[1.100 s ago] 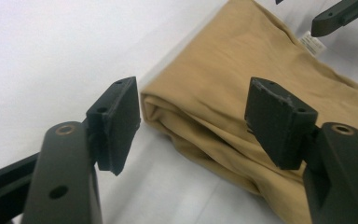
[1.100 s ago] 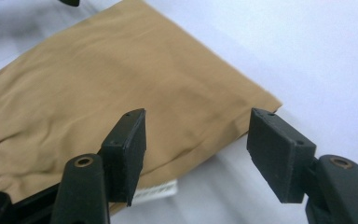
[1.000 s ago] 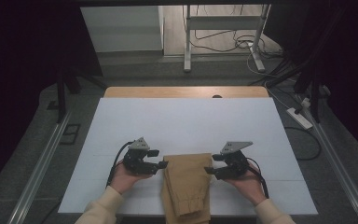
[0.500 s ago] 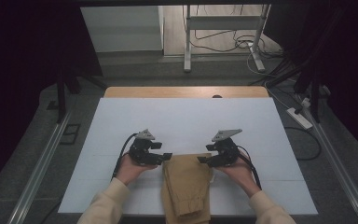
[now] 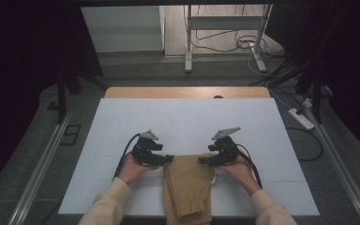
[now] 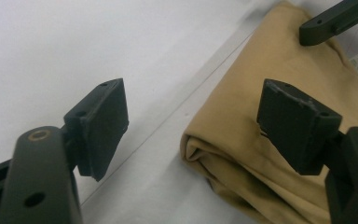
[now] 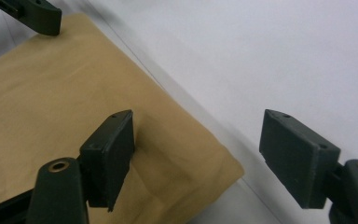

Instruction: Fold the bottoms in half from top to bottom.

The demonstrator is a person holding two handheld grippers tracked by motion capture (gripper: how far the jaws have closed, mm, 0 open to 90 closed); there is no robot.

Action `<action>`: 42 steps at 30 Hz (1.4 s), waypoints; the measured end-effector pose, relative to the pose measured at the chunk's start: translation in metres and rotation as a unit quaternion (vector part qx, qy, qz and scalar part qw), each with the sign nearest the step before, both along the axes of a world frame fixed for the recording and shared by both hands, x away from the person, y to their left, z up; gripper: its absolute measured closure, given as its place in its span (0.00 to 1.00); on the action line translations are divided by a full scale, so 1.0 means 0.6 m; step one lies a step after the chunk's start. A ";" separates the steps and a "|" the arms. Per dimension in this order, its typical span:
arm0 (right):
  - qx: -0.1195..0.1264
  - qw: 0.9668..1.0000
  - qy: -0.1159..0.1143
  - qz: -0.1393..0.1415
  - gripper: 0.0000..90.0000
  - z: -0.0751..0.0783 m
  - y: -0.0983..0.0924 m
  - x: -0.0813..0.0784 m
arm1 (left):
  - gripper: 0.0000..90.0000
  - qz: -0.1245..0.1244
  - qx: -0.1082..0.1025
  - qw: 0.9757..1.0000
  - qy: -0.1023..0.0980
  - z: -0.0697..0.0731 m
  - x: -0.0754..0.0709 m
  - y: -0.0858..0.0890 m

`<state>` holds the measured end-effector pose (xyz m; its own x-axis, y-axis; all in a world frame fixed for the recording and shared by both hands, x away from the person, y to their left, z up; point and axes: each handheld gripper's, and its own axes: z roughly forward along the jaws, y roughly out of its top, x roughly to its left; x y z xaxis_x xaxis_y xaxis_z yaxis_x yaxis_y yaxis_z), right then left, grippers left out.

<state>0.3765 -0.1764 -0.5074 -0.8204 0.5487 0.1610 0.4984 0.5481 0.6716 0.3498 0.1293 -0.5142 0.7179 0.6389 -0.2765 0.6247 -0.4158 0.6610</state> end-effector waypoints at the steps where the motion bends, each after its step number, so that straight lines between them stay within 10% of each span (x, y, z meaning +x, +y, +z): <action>1: -0.001 1.000 0.003 0.000 0.29 -0.002 0.001 0.000 | 0.26 -0.003 0.002 1.000 0.003 -0.002 0.000 -0.001; 12: -0.010 0.999 0.037 0.010 0.26 -0.019 0.006 0.000 | 0.25 -0.024 0.014 0.999 0.041 -0.026 0.002 -0.007; 21: -0.013 0.998 0.046 0.033 0.42 -0.018 0.013 -0.012 | 0.50 -0.053 -0.007 0.997 0.051 -0.035 -0.004 -0.009; 30: -0.014 0.997 0.035 0.067 0.80 -0.011 0.025 -0.029 | 0.77 -0.058 0.014 0.998 0.030 -0.029 -0.012 -0.017; 42: -0.004 0.997 0.005 0.073 0.84 0.005 0.025 -0.037 | 0.81 -0.054 0.001 0.999 0.008 -0.014 -0.014 -0.011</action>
